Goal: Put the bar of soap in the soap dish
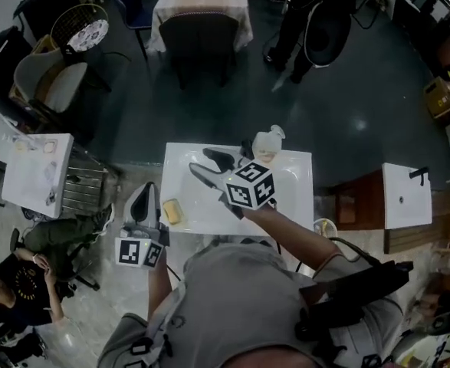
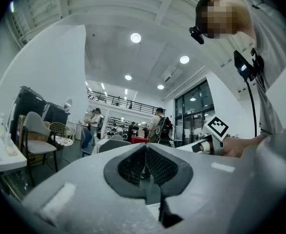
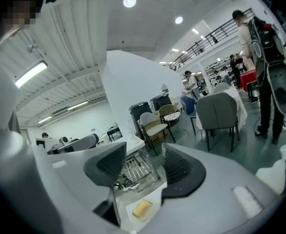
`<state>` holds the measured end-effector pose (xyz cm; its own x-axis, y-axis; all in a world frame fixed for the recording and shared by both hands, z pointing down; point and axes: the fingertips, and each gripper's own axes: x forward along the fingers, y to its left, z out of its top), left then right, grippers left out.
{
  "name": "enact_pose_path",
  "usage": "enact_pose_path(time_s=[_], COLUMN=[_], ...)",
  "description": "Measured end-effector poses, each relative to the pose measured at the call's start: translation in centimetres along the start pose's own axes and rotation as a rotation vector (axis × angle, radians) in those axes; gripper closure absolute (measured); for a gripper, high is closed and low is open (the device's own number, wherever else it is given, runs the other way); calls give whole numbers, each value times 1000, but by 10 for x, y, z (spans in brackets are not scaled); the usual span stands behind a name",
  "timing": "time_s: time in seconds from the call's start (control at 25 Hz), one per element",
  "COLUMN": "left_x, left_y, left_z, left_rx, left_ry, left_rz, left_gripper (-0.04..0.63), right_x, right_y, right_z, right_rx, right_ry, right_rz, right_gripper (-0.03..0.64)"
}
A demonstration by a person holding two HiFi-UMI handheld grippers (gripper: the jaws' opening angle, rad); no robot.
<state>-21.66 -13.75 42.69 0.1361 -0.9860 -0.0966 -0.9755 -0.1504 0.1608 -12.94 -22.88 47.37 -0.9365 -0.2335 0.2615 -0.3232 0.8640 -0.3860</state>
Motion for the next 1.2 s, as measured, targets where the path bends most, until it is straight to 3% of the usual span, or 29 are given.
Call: enact_pose_path(time_s=[0.2,0.56,0.84,1.0,1.04,1.16,1.2], left_x=[38,92,104,102,101,97,96], left_y=[-29,-98,-124,-122,-121,-117,-115], left_z=[-4,-12,-8,-12,-13,-17,-19], left_rx=[1,5,15,22,22,17,15], left_ry=[20,61,66,68,75,89,90], left_rz=[-123,-348,-424,-439,-440,-439,-439], left_gripper=[594,594,594,594,594,594,594], right_x=[-60,-161,-236,-249,-250,-251,-250], right_y=[-27,-49,-63,-69,-69,-63,-62], right_z=[21,30,25,22,21,22,22], right_rx=[-67,-87,-64,-64,-72,-114,-127], right_ry=[-89,-208,-264,-270,-272,-291,-293], right_rz=[-136,-359,-513,-544,-545,-557,-560], right_gripper=[390,390,390,395,412,592,598])
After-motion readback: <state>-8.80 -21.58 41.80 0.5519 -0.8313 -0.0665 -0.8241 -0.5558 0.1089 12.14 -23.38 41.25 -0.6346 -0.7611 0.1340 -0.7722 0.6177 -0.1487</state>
